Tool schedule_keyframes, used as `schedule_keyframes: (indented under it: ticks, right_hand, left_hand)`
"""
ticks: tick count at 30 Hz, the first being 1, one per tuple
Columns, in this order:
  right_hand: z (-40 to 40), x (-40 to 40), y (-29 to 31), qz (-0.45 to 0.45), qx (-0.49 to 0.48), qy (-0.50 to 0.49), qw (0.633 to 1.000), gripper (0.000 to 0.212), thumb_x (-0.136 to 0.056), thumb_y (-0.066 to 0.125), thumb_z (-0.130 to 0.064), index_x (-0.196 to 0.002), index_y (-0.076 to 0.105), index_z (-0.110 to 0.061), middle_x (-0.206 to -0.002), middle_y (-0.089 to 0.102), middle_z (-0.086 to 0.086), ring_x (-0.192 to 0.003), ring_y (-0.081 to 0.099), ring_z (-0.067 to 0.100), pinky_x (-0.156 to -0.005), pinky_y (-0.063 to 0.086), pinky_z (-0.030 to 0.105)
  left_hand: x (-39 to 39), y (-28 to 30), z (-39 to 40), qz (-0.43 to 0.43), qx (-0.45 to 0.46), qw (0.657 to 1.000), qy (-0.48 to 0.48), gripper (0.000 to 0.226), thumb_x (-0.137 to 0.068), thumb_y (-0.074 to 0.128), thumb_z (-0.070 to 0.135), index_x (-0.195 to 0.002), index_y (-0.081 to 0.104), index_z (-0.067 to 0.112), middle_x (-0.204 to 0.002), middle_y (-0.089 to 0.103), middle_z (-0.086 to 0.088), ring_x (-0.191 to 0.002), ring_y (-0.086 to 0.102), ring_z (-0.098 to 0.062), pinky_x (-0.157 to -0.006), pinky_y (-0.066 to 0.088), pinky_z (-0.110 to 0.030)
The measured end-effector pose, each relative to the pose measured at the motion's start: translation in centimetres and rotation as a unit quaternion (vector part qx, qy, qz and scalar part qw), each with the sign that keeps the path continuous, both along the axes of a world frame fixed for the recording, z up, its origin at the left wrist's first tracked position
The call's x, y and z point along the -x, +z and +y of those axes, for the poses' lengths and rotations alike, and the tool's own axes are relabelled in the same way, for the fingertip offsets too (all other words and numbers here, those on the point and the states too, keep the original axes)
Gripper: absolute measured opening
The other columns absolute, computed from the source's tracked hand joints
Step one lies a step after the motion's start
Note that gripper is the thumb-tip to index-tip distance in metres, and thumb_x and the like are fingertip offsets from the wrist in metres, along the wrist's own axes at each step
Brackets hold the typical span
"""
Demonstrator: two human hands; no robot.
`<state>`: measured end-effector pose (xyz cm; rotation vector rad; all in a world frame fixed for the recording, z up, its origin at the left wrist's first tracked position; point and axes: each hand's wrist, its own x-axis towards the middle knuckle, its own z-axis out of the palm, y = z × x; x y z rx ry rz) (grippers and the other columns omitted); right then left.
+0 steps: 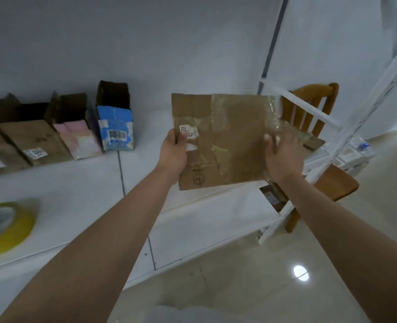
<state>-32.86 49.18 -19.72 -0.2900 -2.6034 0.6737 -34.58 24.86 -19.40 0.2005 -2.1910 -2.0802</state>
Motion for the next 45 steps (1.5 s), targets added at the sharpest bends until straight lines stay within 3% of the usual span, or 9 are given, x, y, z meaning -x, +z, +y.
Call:
schedule_keyframes:
  ticks: [6,13,17,23,26,29,34,38,45]
  right_hand:
    - [-9.3,-0.8,-0.2,-0.012,0.241,0.047,0.969,0.058,-0.1,0.033,-0.053,-0.136,0.038,-0.008,-0.134,0.053,0.011,-0.124,0.049,0.033,-0.096,0.036,0.035]
    - [-27.0,-3.0,0.3,0.052,0.257,0.112,0.959,0.051,-0.101,0.029,-0.053,-0.125,0.039,-0.009,-0.098,0.053,-0.005,-0.088,0.053,0.021,-0.075,0.037,0.033]
    - [-39.8,-5.6,0.3,0.092,0.296,0.147,0.939,0.044,-0.101,0.03,-0.053,-0.122,0.041,-0.015,-0.095,0.055,-0.01,-0.082,0.055,0.015,-0.074,0.041,0.032]
    - [-54.5,-10.7,1.0,0.096,0.382,0.226,0.891,0.032,-0.104,0.032,-0.044,-0.118,0.05,-0.021,-0.101,0.059,-0.01,-0.092,0.056,0.007,-0.084,0.042,0.031]
    - [-58.8,-12.3,1.0,0.039,0.495,0.216,0.841,0.048,-0.101,0.03,-0.052,-0.127,0.055,-0.02,-0.122,0.063,0.003,-0.109,0.059,0.015,-0.096,0.049,0.036]
    - [-61.1,-13.5,0.1,0.005,0.543,0.195,0.817,0.039,-0.103,0.031,-0.047,-0.111,0.061,-0.024,-0.11,0.069,0.006,-0.095,0.067,0.01,-0.09,0.056,0.035]
    - [-64.1,-14.8,-1.2,-0.031,0.563,0.198,0.802,0.033,-0.105,0.031,-0.04,-0.098,0.061,-0.028,-0.091,0.068,0.005,-0.089,0.067,0.023,-0.067,0.056,0.032]
    - [-65.6,-15.2,-1.9,-0.06,0.527,0.208,0.822,0.039,-0.102,0.033,-0.049,-0.121,0.059,-0.028,-0.103,0.067,0.0,-0.092,0.066,0.014,-0.064,0.056,0.028]
    - [-65.1,-13.9,-1.6,-0.114,0.51,0.203,0.828,0.017,-0.094,0.059,-0.039,-0.11,0.054,-0.041,-0.106,0.067,0.005,-0.091,0.069,0.018,-0.069,0.055,0.028]
  left_hand:
    - [-3.3,0.4,-9.5,-0.001,0.006,1.0,0.031,0.022,-0.103,0.036,0.045,-0.102,0.056,0.036,-0.097,0.063,0.012,-0.094,0.061,-0.01,-0.082,0.049,-0.028]
    - [-7.8,1.7,-24.5,0.099,0.103,0.99,0.021,0.041,-0.103,0.027,0.048,-0.126,0.052,0.025,-0.116,0.059,0.012,-0.113,0.052,-0.008,-0.096,0.038,-0.019]
    - [-11.8,2.4,-37.5,0.138,0.164,0.975,0.064,0.032,-0.104,0.03,0.043,-0.116,0.051,0.021,-0.096,0.058,0.015,-0.081,0.052,0.022,-0.07,0.035,0.003]
    - [-17.6,3.5,-53.1,0.102,0.189,0.976,0.04,0.038,-0.103,0.036,0.046,-0.133,0.051,0.029,-0.117,0.065,0.005,-0.109,0.061,-0.011,-0.101,0.047,-0.038]
    - [-19.4,3.2,-57.1,0.076,0.101,0.99,0.057,0.041,-0.102,0.04,0.043,-0.141,0.046,0.035,-0.126,0.064,0.004,-0.118,0.059,-0.018,-0.103,0.046,-0.042]
    - [-20.9,2.3,-59.7,0.053,0.033,0.995,0.083,0.034,-0.104,0.039,0.023,-0.132,0.058,0.029,-0.101,0.073,0.009,-0.093,0.07,-0.012,-0.075,0.058,-0.029]
    - [-23.0,1.1,-62.3,-0.02,-0.142,0.983,0.111,0.044,-0.101,0.044,0.027,-0.075,0.079,0.032,-0.078,0.075,0.001,-0.073,0.073,-0.017,-0.058,0.057,-0.028]
    - [-23.4,-0.5,-63.2,-0.077,-0.247,0.965,0.048,0.044,-0.093,0.049,0.058,-0.092,0.078,0.025,-0.098,0.075,-0.006,-0.091,0.073,-0.024,-0.081,0.056,-0.039]
    - [-21.2,-1.3,-63.1,-0.068,-0.246,0.967,0.015,0.023,-0.085,0.069,0.035,-0.105,0.074,0.025,-0.095,0.075,-0.005,-0.086,0.073,-0.024,-0.067,0.059,-0.034]
